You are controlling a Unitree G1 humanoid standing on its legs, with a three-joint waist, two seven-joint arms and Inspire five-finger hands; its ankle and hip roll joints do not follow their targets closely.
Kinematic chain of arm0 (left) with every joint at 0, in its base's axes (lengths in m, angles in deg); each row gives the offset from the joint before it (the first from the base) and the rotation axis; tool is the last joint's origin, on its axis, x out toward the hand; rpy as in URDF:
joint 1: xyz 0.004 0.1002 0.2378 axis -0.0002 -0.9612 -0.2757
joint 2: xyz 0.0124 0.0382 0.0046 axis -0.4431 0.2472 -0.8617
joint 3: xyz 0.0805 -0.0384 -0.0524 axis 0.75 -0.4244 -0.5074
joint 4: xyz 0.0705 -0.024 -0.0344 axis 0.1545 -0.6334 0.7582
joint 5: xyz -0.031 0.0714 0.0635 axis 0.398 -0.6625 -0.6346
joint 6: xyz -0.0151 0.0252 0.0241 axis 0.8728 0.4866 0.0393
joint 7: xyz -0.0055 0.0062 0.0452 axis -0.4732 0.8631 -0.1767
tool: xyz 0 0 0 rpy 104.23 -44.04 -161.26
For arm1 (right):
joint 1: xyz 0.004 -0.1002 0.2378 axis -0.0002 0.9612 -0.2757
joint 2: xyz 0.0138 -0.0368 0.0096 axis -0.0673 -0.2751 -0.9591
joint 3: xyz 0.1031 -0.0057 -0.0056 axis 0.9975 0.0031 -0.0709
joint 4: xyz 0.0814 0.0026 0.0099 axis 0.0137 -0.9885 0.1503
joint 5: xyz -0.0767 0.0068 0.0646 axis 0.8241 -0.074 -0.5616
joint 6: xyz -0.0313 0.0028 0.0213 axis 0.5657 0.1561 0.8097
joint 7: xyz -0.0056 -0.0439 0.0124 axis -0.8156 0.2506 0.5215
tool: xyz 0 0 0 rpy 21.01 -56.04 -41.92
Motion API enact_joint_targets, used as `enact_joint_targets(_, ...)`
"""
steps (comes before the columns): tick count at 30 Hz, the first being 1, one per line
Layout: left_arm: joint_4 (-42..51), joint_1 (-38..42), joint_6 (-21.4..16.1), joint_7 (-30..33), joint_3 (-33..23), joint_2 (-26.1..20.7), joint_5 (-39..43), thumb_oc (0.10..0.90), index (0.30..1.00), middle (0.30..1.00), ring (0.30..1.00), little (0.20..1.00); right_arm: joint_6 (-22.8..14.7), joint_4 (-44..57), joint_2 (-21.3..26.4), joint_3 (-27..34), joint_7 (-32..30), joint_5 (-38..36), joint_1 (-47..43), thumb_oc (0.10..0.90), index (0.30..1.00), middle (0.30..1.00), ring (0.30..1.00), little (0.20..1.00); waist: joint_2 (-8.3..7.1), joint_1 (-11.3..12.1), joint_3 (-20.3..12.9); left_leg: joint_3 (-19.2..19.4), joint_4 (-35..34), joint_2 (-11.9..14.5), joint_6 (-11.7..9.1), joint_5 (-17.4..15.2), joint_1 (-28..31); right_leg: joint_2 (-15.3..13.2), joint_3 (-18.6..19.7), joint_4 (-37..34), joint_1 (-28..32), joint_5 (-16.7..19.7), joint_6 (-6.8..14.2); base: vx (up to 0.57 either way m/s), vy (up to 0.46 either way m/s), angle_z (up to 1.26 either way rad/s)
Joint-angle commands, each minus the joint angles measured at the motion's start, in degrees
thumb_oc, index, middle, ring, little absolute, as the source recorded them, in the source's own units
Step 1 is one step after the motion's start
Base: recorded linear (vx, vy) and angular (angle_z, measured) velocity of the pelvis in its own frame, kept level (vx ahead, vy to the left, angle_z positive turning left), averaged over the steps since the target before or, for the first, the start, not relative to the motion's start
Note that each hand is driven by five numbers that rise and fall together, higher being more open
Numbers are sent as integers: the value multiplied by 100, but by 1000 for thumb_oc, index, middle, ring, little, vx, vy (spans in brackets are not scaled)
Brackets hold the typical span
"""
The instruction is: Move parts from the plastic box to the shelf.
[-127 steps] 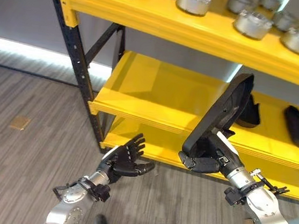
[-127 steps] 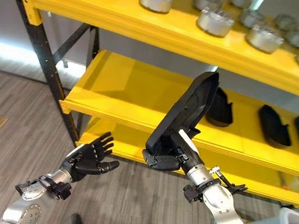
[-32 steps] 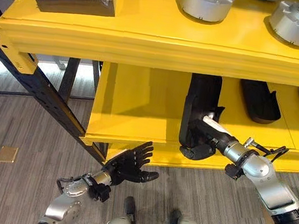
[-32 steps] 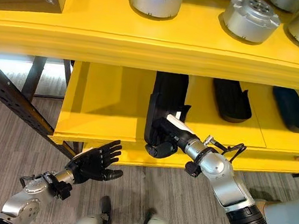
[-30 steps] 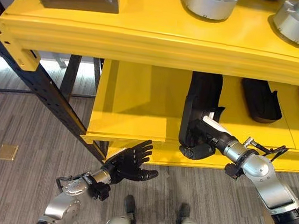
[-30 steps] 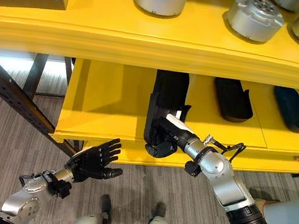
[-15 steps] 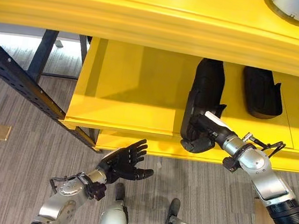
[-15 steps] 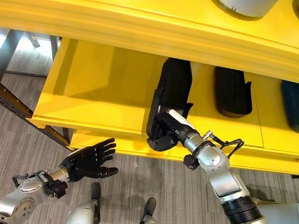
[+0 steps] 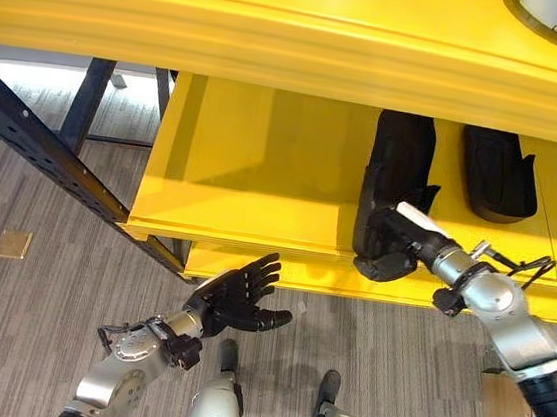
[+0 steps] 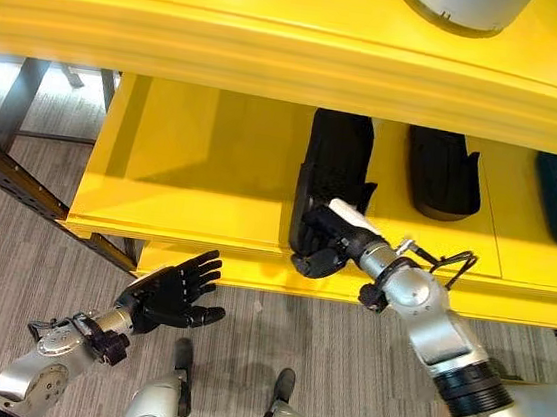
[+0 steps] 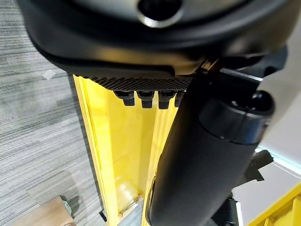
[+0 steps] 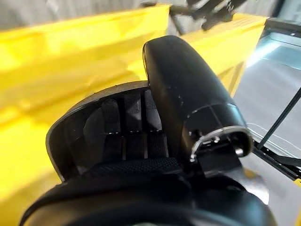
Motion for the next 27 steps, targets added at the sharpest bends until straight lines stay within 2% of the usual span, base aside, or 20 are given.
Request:
enact_joint_targets(1, 683, 174, -287, -304, 208, -68, 268, 900, 1000, 1000, 1000, 1000, -493, 391, 435, 408, -427, -77, -1381, 400, 300, 300, 300, 300, 82, 110, -347, -200, 312, 26, 62, -661, 252, -15, 92, 1181, -395, -819, 111, -88, -100, 0)
enact_joint_targets(7, 696, 322, -341, -225, 262, -185, 301, 900, 1000, 1000, 1000, 1000, -484, 75, 810, 144, -701, 0, -2026, 400, 300, 300, 300, 300, 154, 146, -84, -306, 440, 100, -39, -585, -55, 90, 96, 1403, -624, -984, -31, -78, -85, 3)
enact_joint_targets(13, 820, 478, -415, -191, 342, -280, 416, 900, 1000, 1000, 1000, 1000, -409, -209, 1138, -171, -863, -40, -2756, 400, 300, 300, 300, 300, 307, 180, 316, -514, 824, 115, -96, -562, -675, 149, 102, 2075, -1252, -1262, -242, -107, -77, 2)
enact_joint_targets(19, 933, 477, -552, -65, 421, -256, 519, 900, 1000, 1000, 1000, 1000, -269, -226, 1153, -307, -743, 107, -2956, 400, 300, 300, 300, 300, 465, 185, 609, -662, 1284, 66, -82, -637, -1140, 142, 76, 2922, -1852, -1619, -422, -39, -32, 2)
enact_joint_targets(27, 942, 571, -562, 50, 464, -291, 652, 900, 1000, 1000, 1000, 1000, -70, -519, 1046, -635, -864, 233, -3353, 400, 300, 300, 300, 300, 616, 212, 697, -729, 1358, -2, -49, -616, -1528, 88, 90, 3299, -2365, -1757, -472, -38, -4, 0)
